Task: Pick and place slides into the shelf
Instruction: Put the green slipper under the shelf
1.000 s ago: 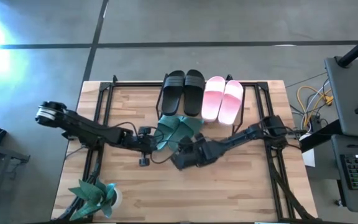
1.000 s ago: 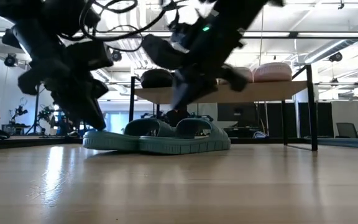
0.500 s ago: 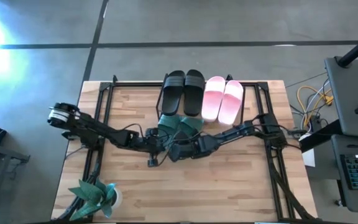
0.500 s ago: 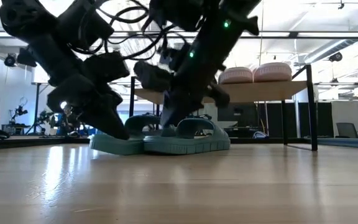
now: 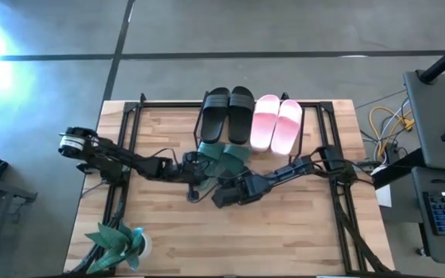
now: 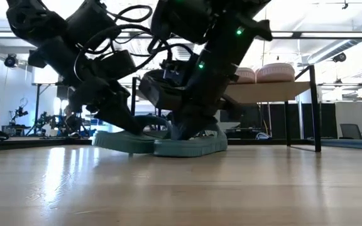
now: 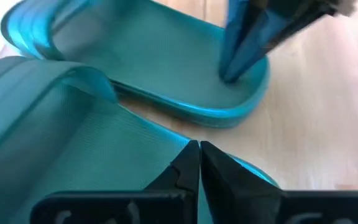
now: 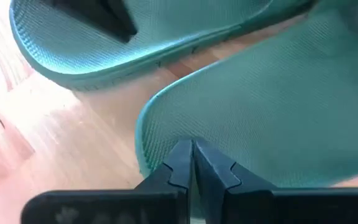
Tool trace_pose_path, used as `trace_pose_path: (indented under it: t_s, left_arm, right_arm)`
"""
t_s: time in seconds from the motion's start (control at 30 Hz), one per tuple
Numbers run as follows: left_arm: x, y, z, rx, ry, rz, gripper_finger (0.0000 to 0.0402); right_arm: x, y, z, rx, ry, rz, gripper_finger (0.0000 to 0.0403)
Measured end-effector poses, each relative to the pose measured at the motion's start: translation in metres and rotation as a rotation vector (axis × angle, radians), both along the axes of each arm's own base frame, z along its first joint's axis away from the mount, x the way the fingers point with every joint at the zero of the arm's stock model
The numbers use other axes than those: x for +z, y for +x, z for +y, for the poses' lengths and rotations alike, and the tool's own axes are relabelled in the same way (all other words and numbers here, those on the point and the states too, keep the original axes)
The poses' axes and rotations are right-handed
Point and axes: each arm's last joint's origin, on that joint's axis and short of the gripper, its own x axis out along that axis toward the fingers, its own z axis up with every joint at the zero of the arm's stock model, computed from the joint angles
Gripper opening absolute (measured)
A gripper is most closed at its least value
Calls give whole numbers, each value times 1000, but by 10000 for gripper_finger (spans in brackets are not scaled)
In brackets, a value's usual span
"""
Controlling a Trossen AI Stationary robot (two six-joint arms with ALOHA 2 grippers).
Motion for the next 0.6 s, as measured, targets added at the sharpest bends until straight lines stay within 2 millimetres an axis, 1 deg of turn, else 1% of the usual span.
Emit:
trace_pose_path:
  t_s: [0.13,0.3,0.37,0.47,0.6]
  left_arm:
    - [4,2,0,0,-4,-18,0]
    - [16,0,0,-4,-8,-41,0]
    - [22,-8,0,-3,-11,-8,0]
    - [28,-25,2,30,-43,48,0]
    - [32,-44,4,45,-59,34,0]
  right_arm:
    - [1,-3,7,11,-6,4,11]
    - [10,-13,15,-4,-20,22,11]
    - [13,-19,19,-22,-52,30,11]
    - [21,-23,24,-38,-76,10,11]
    - [25,-24,24,-45,-82,-3,11]
